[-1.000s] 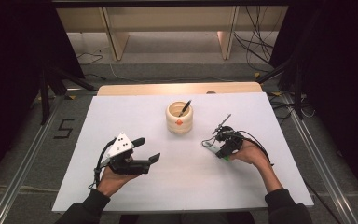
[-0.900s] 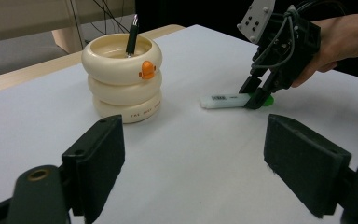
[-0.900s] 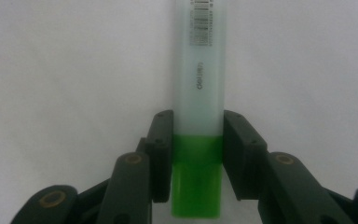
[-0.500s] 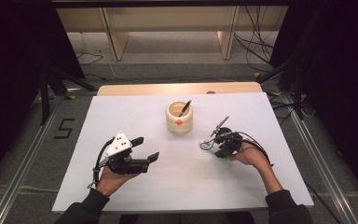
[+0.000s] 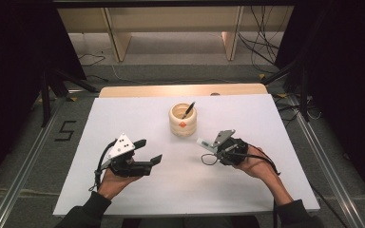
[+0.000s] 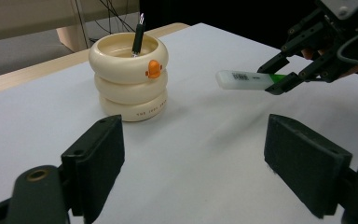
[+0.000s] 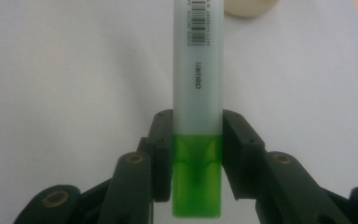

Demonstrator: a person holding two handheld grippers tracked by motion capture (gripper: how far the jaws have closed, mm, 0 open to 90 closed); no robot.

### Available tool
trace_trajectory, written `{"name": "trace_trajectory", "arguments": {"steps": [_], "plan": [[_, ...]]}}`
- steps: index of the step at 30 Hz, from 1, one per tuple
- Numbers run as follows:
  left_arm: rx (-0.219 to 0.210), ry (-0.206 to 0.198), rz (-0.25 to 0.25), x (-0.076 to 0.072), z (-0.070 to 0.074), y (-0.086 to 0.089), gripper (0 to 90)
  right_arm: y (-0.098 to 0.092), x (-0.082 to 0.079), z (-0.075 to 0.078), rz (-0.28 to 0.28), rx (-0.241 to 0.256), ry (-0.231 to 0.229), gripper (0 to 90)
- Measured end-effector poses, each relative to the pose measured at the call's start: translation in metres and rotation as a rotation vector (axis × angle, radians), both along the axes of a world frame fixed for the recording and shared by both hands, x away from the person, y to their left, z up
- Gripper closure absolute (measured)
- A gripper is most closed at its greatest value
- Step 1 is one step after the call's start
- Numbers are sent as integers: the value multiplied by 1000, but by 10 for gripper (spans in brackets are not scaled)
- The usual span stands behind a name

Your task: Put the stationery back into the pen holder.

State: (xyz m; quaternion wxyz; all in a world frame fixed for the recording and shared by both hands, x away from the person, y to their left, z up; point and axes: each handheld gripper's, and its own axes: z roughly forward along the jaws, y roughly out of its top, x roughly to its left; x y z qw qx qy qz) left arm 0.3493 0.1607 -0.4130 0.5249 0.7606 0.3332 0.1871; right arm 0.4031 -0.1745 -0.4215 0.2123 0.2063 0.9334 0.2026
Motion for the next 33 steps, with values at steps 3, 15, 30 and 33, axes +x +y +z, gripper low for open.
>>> {"name": "trace_trajectory", "arguments": {"steps": [3, 15, 30, 33], "plan": [[3, 2, -4, 0, 1, 0, 192, 5, -10, 0, 15, -2, -62, 669], [23, -2, -27, 1, 18, -5, 185, 19, -42, -5, 121, -69, -405, 669], [171, 122, -155, 24, 48, -35, 173, 39, -78, -21, 295, -271, -777, 670], [230, 147, -200, 28, 50, -48, 172, 42, -81, -23, 331, -306, -844, 670]]}}
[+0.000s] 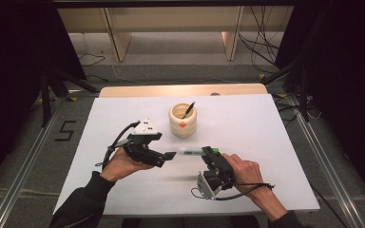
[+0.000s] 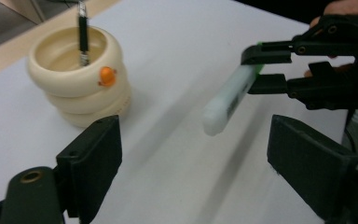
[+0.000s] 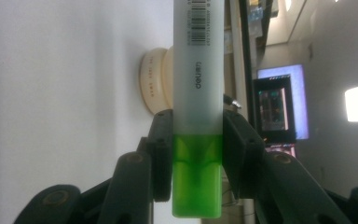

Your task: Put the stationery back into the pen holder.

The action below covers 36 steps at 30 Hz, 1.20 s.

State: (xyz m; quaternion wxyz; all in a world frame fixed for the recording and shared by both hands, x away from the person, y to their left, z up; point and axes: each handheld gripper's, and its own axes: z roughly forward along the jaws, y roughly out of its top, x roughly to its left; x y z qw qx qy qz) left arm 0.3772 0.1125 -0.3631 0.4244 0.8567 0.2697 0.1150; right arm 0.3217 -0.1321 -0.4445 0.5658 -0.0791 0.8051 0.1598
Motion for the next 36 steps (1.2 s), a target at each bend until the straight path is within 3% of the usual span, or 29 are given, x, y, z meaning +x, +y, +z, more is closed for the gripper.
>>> {"name": "trace_trajectory", "arguments": {"steps": [6, 10, 19, 36], "plan": [[96, 48, -74, 5, -2, -22, 185, 5, -6, -4, 43, -51, -92, 670], [133, 80, -107, 9, -6, -33, 204, 7, -10, -8, 78, -97, -136, 670], [240, 118, -159, 12, -14, -47, 252, 13, -16, -14, 139, -162, -197, 670], [292, 167, -228, 16, -23, -60, 357, 18, -20, -21, 191, -228, -250, 670]]}}
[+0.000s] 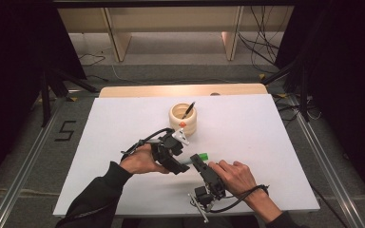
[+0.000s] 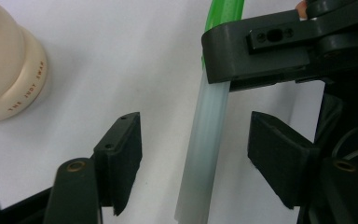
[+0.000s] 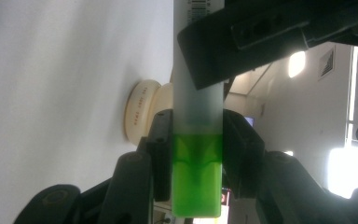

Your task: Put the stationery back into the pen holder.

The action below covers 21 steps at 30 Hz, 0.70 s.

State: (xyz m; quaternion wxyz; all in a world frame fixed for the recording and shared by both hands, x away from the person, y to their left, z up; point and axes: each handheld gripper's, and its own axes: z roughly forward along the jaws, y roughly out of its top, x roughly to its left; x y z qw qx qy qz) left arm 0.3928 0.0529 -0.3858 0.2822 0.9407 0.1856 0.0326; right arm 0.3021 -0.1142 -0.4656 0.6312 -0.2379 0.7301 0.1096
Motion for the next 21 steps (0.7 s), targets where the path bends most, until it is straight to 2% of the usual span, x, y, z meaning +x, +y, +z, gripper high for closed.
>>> {"name": "trace_trajectory", "arguments": {"steps": [13, 21], "plan": [[21, 7, -58, -2, 1, -8, 551, 2, -2, -3, 14, -17, -3, 670], [44, 11, -83, -2, 0, -11, 624, 2, -2, -4, 21, -29, -13, 670]]}}
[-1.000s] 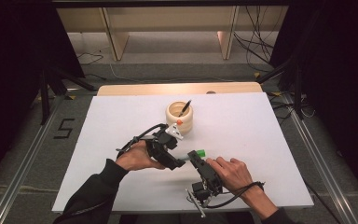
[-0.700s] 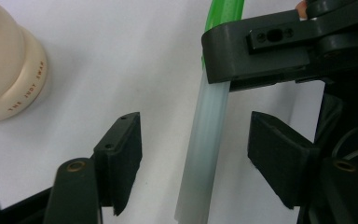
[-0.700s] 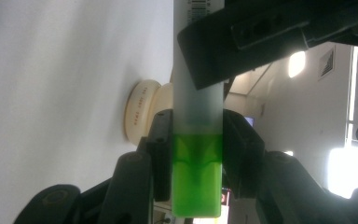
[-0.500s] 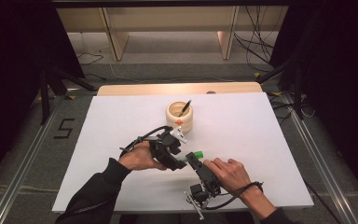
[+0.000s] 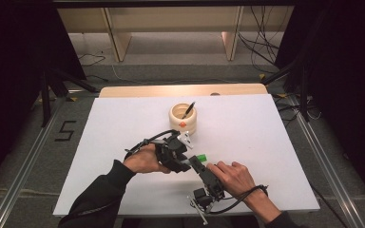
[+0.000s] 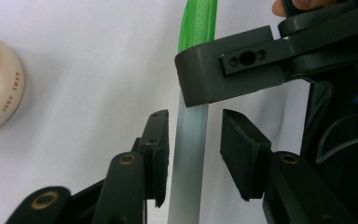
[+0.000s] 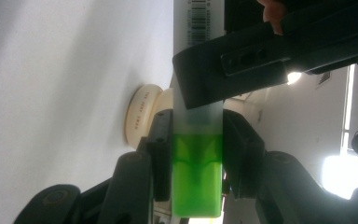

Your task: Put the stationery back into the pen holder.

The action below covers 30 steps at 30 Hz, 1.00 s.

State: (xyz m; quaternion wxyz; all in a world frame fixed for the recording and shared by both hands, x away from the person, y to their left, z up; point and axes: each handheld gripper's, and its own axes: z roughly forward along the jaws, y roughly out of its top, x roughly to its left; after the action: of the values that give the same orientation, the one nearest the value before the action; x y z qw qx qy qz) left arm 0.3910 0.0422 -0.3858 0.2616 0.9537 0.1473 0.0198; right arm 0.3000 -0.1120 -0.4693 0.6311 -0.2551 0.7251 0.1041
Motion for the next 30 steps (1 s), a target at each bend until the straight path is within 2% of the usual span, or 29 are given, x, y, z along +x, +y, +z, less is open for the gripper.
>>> {"name": "trace_trajectory", "arguments": {"steps": [5, 16, 22, 26, 27, 28, 30], "plan": [[25, 1, -15, 0, -1, -3, 655, 1, -1, 0, 8, -3, -6, 670], [52, 8, -24, 2, -3, -5, 721, 1, -2, -3, 18, -21, -9, 670], [59, 19, -33, 2, -3, -5, 746, 2, -3, -4, 27, -34, -14, 670], [38, 36, -30, 3, -4, -3, 760, 2, -3, -3, 35, -41, -17, 663], [41, 27, -30, 3, -3, -3, 761, 2, -4, -4, 27, -30, -12, 652], [47, 23, -29, 3, -3, -2, 762, 2, -3, -3, 27, -24, -3, 600], [29, 27, -22, 4, -2, 1, 762, 1, -3, 0, 17, -5, -3, 524]]}}
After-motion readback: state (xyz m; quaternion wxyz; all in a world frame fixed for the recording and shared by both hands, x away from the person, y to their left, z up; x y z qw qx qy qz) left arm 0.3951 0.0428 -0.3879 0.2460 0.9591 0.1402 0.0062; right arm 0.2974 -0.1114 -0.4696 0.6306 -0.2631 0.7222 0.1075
